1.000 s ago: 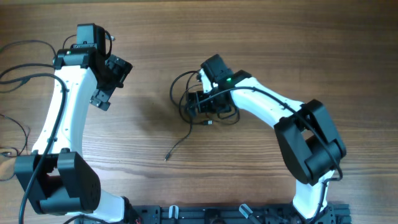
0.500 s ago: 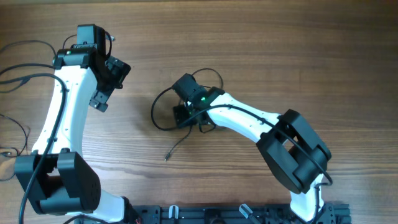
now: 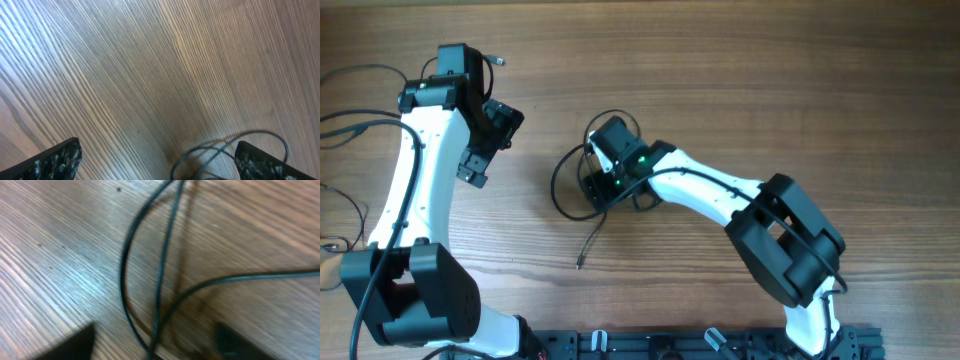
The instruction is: Untangle cables
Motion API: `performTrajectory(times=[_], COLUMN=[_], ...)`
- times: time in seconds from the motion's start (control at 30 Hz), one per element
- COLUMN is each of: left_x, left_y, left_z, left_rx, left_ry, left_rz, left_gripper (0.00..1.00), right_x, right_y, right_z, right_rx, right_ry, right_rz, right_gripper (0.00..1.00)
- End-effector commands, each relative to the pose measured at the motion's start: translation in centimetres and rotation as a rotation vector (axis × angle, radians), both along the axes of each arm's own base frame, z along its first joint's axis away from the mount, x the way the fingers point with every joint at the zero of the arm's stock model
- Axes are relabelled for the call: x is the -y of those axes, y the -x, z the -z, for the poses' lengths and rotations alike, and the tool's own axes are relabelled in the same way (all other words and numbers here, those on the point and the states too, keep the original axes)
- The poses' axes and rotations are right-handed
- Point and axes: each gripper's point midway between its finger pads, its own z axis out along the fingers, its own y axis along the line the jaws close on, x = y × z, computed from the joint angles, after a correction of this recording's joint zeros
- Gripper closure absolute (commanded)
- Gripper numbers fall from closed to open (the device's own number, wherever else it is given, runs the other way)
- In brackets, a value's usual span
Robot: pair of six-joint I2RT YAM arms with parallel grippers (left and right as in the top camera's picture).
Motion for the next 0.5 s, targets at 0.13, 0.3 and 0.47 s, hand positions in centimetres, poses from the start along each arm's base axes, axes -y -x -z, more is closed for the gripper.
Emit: performTrajectory(times=[0.13,0.3,0.47], left_x=[4.8,11.2,15.2], left_y=[0.1,1.0,3.7], left_z=[0.7,2.9,6.9], left_rx=[-0.016,-0.03,-0.09], left_ry=[0.195,0.176,0.17], left_rz=[0.063,0.255,0.282], left_gripper=[0.0,0.0,0.01], right_x=[7.9,22.9,29.9], right_y=[-9.8,-13.1,-12.6], right_z=[-11.7,-19.1,-18.2], right_rx=[0.299,0.356,0.257], right_ry=[0.044,0.056,0.072], right_rz=[0.25,0.704,0.83], right_gripper=[0.0,0.0,0.0])
